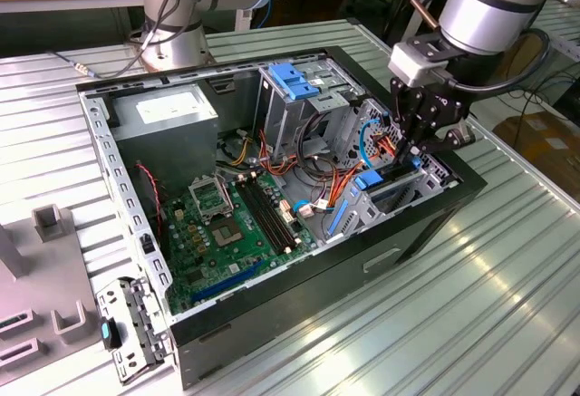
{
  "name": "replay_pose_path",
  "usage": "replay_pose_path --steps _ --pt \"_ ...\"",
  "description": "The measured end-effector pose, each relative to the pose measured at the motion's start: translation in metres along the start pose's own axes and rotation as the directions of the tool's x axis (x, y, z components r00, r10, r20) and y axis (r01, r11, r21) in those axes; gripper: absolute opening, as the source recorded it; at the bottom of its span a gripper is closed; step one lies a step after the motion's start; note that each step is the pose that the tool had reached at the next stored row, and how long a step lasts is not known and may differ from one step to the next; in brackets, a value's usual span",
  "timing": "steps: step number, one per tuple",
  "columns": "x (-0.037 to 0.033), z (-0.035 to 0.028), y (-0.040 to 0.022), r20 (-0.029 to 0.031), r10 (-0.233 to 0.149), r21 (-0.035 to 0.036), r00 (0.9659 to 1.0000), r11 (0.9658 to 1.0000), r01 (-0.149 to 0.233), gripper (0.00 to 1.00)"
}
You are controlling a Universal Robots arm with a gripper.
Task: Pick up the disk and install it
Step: 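Insert the first disk wire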
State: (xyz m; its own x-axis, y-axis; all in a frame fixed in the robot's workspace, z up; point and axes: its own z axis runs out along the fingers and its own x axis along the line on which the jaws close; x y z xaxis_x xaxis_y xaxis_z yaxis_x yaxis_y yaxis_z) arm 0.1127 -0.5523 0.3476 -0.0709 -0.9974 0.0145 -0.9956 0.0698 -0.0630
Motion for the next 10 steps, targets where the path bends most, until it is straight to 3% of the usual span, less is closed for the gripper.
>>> replay_pose_path --steps 3,10 --pt "0.0002 -0.0002 0.0023 0.0005 0.0 0.0071 1.0 1.0 0.0 0.16" --pt "0.0004 0.0002 0.0026 0.0007 0.0 0.0072 1.0 1.0 0.0 0.16"
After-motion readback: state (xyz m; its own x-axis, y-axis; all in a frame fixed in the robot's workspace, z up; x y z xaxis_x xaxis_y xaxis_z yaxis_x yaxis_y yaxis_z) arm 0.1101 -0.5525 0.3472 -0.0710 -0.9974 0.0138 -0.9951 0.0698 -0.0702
